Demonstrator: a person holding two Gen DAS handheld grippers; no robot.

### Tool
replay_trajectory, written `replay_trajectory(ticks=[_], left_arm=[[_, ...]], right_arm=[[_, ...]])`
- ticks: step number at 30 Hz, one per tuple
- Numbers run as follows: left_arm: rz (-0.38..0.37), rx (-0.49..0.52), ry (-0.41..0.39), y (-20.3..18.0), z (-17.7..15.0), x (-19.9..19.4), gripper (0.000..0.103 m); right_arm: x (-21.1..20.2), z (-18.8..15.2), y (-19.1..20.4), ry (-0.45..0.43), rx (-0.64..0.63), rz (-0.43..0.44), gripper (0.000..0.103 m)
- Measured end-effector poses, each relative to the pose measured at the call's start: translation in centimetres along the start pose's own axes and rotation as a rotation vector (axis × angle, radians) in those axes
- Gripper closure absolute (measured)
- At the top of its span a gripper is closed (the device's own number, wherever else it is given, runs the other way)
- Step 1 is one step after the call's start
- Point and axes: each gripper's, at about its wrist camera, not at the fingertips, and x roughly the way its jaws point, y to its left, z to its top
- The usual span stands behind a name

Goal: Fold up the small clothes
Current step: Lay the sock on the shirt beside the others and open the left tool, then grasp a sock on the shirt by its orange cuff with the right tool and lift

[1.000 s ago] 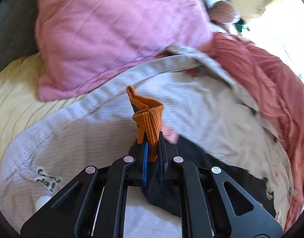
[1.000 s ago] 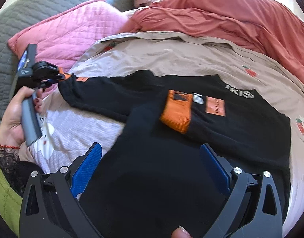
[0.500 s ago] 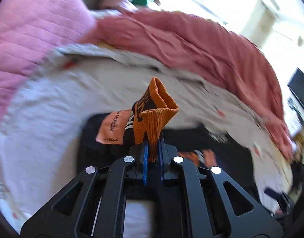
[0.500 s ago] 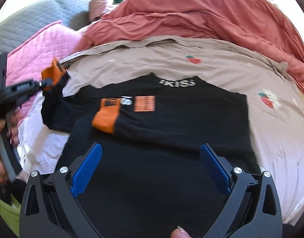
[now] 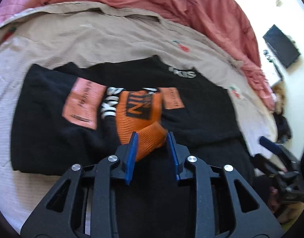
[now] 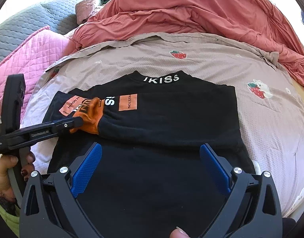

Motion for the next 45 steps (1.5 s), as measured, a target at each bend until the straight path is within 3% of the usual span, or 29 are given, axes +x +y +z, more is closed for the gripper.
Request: replay_trajectory(ticks=[3, 5, 8, 12, 14, 19, 27, 29, 31, 37, 45], left_arm=[[-0.043, 0.022, -0.023, -0.8, 0.2, -1.0, 0.075], [0.002, 0.052, -0.069, -1.1, 0.5, -2.2, 0.075], [0.070, 0.014, -0.118, 0.2, 1.1, -3.4, 0.074], [0.361, -0.024, -0.142, 3.1, 1.7, -4.5, 0.071], [0.447, -0.059, -0.141, 4.8, 1.7, -5.0, 0.069], [0.382, -0.216, -0.158, 8.1, 1.7, -6.5, 0.057], [0.365, -0.268, -0.187, 9.4, 1.5, -7.8, 0.048], [0.365, -0.277, -0.192, 9.5, 1.5, -7.9, 0.044], [0.358, -0.288, -0.198, 9.8, 1.5, -8.0, 0.044], [0.358, -0.305, -0.207, 10.3, 1.6, -8.3, 0.044], [0.354, -0.312, -0.221, 10.6, 1.6, -8.6, 0.041]], right_arm=[[0.2, 0.0, 0.3, 0.008, -0.003, 0.003, 0.005], [0.4, 0.0, 0.8, 0.015, -0.002, 0.014, 0.005], [1.1, 0.3, 2.2, 0.030, -0.009, 0.042, 0.005], [2.5, 1.1, 5.1, 0.055, -0.014, 0.119, 0.005], [3.5, 1.7, 6.8, 0.071, -0.019, 0.146, 0.005], [6.3, 3.3, 9.8, 0.097, -0.044, 0.168, 0.005], [10.8, 6.1, 10.4, 0.122, 0.006, 0.123, 0.008], [11.9, 6.4, 10.5, 0.126, 0.004, 0.117, 0.017], [13.2, 6.3, 10.7, 0.163, -0.004, 0.129, 0.048], [12.9, 5.7, 12.9, 0.155, -0.099, 0.161, 0.093], [8.5, 6.2, 12.1, 0.051, -0.097, 0.250, 0.094]])
